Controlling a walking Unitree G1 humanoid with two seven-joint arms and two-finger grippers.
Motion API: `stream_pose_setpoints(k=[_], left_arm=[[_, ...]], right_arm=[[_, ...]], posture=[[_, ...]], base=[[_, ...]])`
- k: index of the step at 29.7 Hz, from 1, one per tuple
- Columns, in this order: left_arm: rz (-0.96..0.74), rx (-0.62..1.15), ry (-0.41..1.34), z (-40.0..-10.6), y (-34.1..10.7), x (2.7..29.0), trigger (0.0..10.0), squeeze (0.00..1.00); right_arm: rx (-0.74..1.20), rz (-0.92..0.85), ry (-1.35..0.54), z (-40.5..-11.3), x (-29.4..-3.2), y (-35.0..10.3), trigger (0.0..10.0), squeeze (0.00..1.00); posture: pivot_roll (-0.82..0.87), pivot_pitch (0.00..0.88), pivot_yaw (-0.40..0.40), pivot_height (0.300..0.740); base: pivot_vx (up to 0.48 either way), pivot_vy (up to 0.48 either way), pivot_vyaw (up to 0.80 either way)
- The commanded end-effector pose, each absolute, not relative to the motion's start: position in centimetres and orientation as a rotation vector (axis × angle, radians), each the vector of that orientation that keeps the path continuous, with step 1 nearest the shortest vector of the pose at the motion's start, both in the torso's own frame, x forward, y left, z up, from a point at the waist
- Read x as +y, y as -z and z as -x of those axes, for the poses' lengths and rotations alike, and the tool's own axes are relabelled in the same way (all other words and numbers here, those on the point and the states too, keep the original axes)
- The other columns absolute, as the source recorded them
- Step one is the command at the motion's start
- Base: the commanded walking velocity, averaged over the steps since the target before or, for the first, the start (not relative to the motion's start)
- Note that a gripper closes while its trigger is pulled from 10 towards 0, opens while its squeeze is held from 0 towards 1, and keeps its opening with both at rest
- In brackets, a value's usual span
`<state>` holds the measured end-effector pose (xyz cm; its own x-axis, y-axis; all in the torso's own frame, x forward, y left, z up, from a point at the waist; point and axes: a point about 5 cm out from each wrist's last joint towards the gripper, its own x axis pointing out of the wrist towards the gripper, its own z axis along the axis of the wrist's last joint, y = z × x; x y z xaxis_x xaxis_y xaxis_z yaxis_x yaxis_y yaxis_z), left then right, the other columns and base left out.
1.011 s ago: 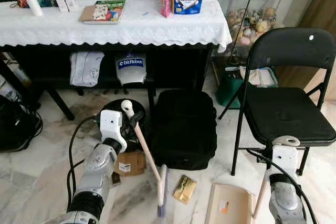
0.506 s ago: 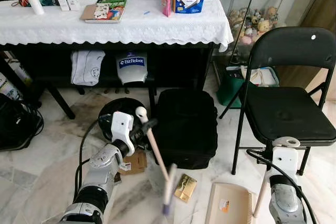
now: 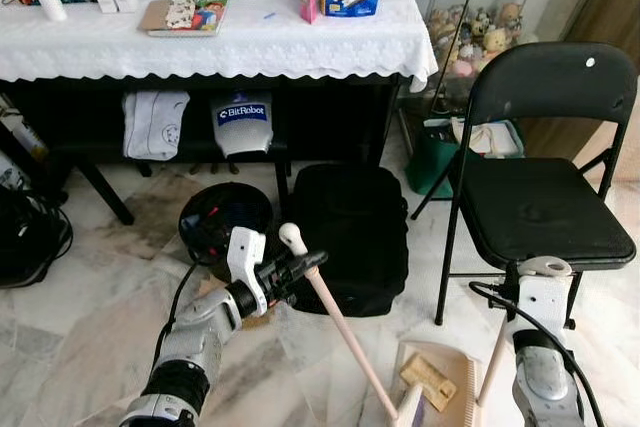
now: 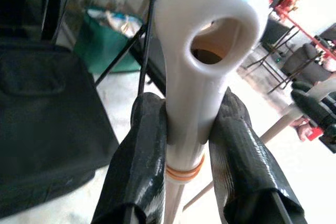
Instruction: Sweep floor
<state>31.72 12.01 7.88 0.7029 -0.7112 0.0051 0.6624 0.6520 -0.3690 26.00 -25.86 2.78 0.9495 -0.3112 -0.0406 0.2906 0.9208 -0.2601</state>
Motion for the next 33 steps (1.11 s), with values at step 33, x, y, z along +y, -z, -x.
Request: stream_pose_setpoints(k=[33], left_arm=[[0.027, -0.068, 0.435, -34.2, -12.0, 16.0, 10.0, 0.0]], right_arm=[[-0.119, 0.073, 0.291, -30.1, -24.2, -7.4, 10.0, 0.0]], posture=[[-0.08, 0.0, 0.015, 0.74]], base=[[0.0, 0.0, 0.0]])
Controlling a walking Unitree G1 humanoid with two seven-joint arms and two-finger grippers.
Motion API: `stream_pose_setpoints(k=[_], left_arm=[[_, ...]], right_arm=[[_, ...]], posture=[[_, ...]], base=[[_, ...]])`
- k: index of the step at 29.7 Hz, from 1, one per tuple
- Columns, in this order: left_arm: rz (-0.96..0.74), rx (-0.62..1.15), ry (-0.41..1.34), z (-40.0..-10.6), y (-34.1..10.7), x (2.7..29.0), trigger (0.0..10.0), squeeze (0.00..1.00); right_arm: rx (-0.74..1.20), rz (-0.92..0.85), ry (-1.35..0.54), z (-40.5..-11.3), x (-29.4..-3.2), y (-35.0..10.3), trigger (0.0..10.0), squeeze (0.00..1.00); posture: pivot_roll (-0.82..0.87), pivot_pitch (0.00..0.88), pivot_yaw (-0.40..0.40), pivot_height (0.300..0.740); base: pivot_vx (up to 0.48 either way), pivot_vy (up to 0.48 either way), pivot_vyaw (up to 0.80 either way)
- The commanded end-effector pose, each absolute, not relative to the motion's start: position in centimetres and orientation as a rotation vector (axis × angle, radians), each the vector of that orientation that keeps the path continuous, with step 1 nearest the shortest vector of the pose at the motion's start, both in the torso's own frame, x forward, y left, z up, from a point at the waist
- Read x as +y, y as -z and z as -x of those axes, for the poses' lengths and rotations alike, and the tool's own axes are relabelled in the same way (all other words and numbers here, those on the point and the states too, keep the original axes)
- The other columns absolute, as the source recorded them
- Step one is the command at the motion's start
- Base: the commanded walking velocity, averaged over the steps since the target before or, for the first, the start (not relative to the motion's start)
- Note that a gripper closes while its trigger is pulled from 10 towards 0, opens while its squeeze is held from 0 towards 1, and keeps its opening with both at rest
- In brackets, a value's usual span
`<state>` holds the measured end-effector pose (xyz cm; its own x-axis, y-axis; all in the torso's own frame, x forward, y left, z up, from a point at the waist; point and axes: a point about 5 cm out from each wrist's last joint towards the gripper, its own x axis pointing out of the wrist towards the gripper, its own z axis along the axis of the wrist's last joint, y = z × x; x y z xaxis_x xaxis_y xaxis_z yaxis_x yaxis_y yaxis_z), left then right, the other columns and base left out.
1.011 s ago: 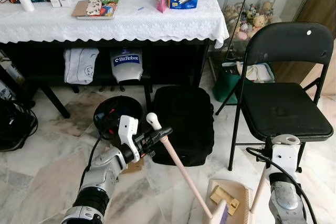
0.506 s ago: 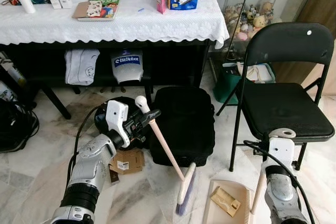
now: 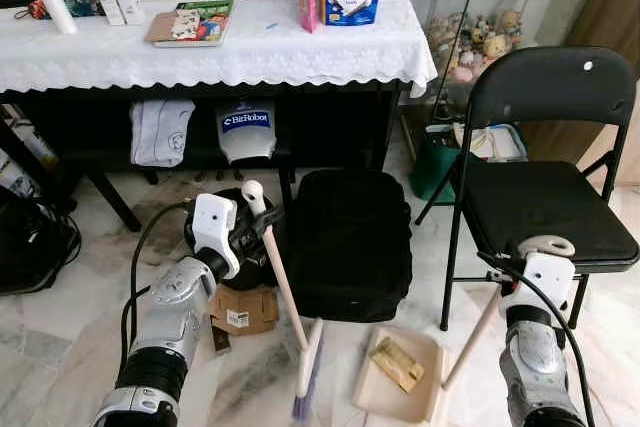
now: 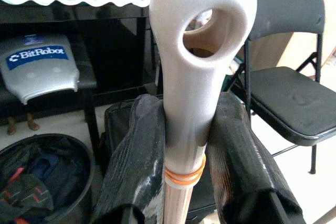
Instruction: Sweep floor
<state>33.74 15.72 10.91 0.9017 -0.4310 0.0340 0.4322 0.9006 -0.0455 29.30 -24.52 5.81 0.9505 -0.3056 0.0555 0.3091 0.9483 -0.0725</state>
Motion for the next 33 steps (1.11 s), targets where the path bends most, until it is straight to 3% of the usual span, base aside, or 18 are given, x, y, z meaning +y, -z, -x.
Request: stream_pose_setpoints(k=[1, 9, 13, 17, 22, 33], left_arm=[[0.027, -0.068, 0.435, -34.2, -12.0, 16.0, 10.0, 0.0], [-0.081, -0.108, 0.285, -35.3, -13.1, 17.0, 10.0, 0.0], [-0.159, -0.143, 0.265, -35.4, -13.4, 16.2, 10.0, 0.0], [-0.122, -0.156, 0.279, -35.4, -13.5, 15.1, 10.0, 0.0], [-0.114, -0.15, 0.285, -35.4, -13.1, 14.4, 10.0, 0.0], [-0.057, -0.152, 0.261, -35.5, -13.1, 14.6, 10.0, 0.0]], right_arm=[[-0.119, 0.073, 0.291, -30.1, -24.2, -7.4, 10.0, 0.0], [-0.167, 0.033, 0.229, -31.0, -22.9, -8.6, 10.0, 0.0], [-0.189, 0.012, 0.178, -31.1, -22.2, -9.1, 10.0, 0.0], [-0.207, 0.018, 0.168, -31.0, -22.1, -9.5, 10.0, 0.0], [-0.21, 0.035, 0.188, -30.9, -22.8, -9.8, 10.0, 0.0], [-0.244, 0.153, 0.389, -29.8, -27.0, -11.2, 10.0, 0.0]], posture=[[-0.08, 0.0, 0.015, 0.74], [-0.08, 0.0, 0.008, 0.74], [-0.08, 0.0, 0.008, 0.74], [-0.08, 0.0, 0.006, 0.74], [-0.09, 0.0, 0.007, 0.74], [-0.09, 0.0, 0.014, 0.74]], base=[[0.0, 0.0, 0.0], [0.0, 0.0, 0.0], [0.0, 0.0, 0.0], [0.0, 0.0, 0.0], [0.0, 0.0, 0.0], [0.0, 0.0, 0.0]])
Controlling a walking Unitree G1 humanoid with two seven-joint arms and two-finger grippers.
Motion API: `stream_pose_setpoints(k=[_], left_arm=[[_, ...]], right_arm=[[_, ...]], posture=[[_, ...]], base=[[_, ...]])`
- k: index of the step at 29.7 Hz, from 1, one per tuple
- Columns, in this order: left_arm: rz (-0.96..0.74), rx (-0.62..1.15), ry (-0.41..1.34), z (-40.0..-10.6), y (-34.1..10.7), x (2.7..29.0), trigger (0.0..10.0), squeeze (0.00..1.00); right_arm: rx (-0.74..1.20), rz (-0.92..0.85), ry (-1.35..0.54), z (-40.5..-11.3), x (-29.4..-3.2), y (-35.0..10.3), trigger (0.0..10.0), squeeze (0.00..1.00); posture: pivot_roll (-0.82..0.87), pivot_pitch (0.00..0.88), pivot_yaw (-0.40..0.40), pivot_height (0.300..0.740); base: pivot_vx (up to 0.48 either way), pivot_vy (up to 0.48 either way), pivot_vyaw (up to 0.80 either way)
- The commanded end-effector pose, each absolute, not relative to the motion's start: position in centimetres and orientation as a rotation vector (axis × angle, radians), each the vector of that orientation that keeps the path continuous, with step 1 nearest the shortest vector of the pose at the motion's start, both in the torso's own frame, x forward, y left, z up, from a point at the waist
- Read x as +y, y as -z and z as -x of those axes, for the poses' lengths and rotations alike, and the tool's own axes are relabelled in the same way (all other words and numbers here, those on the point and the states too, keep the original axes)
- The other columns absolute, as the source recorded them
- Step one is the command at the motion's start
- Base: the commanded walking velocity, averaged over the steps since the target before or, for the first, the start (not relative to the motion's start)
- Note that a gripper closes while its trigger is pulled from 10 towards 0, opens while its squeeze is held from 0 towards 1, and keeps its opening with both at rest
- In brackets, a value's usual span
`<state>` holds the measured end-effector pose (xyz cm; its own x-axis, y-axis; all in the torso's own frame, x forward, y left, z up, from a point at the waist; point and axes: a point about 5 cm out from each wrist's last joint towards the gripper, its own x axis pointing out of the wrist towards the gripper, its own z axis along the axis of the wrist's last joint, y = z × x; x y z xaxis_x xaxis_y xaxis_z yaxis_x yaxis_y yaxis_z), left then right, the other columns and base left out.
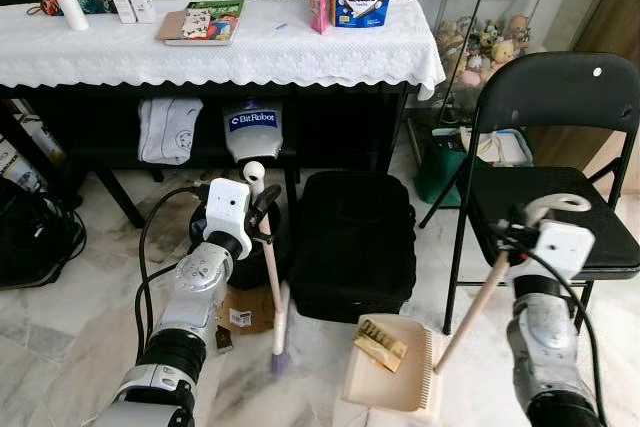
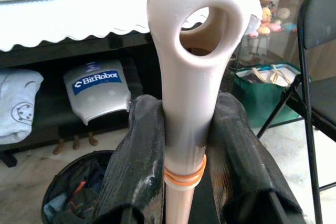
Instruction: Sweep floor
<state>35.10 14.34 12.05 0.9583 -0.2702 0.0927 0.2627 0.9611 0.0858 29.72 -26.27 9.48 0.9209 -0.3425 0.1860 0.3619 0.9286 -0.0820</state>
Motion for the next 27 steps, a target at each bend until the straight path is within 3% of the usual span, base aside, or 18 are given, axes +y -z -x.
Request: stream_pose_setpoints(k=[1, 10, 16, 27], left_arm=[[-0.057, -0.152, 0.261, -35.5, -13.1, 14.6, 10.0, 0.0], [-0.028, -0.15, 0.289, -35.4, -13.0, 13.9, 10.0, 0.0], [-0.016, -0.155, 0.31, -35.1, -12.8, 13.7, 10.0, 0.0], [-0.021, -0.156, 0.318, -34.7, -12.4, 14.4, 10.0, 0.0]], right_arm=[[-0.244, 0.153, 0.389, -29.8, -27.0, -11.2, 10.0, 0.0], [-0.234, 0.204, 0.388, -29.8, -26.7, -11.2, 10.0, 0.0], [-0.248, 0.139, 0.305, -30.3, -23.9, -10.9, 10.0, 0.0], [-0.258, 0.062, 0.276, -30.1, -21.2, -10.9, 10.0, 0.0]], posture=[[-0.09, 0.0, 0.014, 0.74], [-0.09, 0.0, 0.021, 0.74], [-0.09, 0.0, 0.024, 0.74], [-0.09, 0.0, 0.02, 0.74]], base=[[0.0, 0.0, 0.0], [0.0, 0.0, 0.0], [0.0, 0.0, 0.0], [0.0, 0.0, 0.0]])
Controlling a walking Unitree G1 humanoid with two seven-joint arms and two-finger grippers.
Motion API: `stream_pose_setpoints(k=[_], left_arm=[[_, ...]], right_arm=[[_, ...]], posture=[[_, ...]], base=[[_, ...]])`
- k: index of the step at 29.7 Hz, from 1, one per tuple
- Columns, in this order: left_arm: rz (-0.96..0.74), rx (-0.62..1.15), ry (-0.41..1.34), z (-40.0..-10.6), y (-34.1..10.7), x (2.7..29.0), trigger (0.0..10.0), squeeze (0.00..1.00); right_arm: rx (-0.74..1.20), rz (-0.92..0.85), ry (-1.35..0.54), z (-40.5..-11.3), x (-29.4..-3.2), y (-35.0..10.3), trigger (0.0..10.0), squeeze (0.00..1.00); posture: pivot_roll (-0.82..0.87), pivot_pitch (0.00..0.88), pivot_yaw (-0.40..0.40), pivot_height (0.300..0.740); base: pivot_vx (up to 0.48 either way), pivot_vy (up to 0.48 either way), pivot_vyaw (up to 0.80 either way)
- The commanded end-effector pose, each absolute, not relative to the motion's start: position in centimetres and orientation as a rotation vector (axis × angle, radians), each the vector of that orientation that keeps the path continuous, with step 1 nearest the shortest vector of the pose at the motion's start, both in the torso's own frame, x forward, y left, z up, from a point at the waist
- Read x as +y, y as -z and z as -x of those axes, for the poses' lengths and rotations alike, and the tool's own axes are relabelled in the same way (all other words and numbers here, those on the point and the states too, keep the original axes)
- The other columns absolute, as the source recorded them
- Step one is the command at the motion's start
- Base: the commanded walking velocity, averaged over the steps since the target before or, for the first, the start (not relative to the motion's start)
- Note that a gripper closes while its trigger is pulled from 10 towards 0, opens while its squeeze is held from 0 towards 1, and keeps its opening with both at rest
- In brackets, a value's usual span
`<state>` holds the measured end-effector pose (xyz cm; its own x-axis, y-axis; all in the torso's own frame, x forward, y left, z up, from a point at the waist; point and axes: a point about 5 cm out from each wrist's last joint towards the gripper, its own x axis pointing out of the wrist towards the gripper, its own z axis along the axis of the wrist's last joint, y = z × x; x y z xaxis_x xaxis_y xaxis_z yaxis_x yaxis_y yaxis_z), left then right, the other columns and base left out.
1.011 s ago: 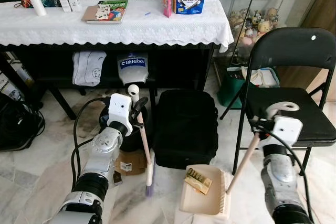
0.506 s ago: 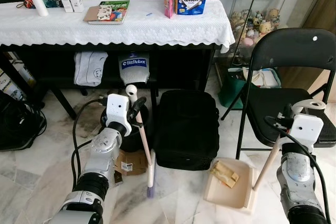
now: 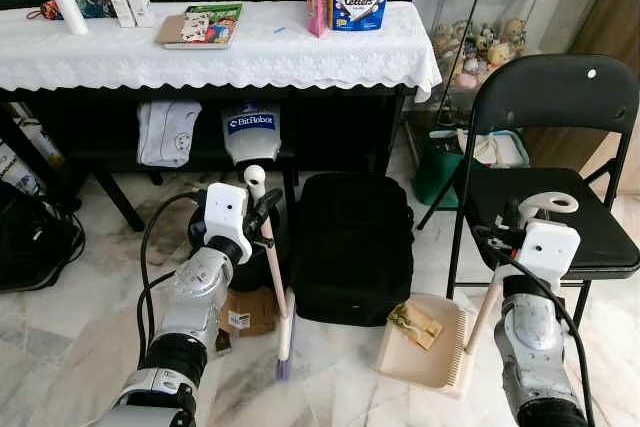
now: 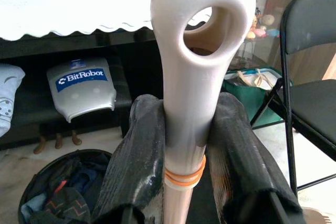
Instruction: Sweep floor
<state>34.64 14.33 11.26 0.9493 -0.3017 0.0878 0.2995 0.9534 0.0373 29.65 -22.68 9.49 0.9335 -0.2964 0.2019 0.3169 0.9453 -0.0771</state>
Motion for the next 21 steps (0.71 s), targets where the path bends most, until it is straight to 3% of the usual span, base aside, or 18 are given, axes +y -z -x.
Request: stream_pose_setpoints(k=[1, 12, 21], left_arm=[[-0.021, -0.156, 0.318, -34.7, -12.4, 14.4, 10.0, 0.0], [-0.007, -0.171, 0.375, -34.9, -12.8, 13.9, 10.0, 0.0], [0.021, -0.185, 0.396, -34.5, -12.7, 13.1, 10.0, 0.0]], right_arm=[[-0.258, 0.062, 0.276, -30.1, -21.2, -10.9, 10.0, 0.0], [-0.264, 0.034, 0.196, -30.3, -18.6, -11.5, 10.0, 0.0], [-0.272, 0.031, 0.216, -29.5, -18.6, -11.6, 10.0, 0.0]], posture=[[-0.09, 0.0, 0.02, 0.74], [-0.09, 0.0, 0.015, 0.74], [-0.1, 0.0, 0.02, 0.74]], base=[[0.0, 0.0, 0.0], [0.0, 0.0, 0.0], [0.0, 0.0, 0.0]])
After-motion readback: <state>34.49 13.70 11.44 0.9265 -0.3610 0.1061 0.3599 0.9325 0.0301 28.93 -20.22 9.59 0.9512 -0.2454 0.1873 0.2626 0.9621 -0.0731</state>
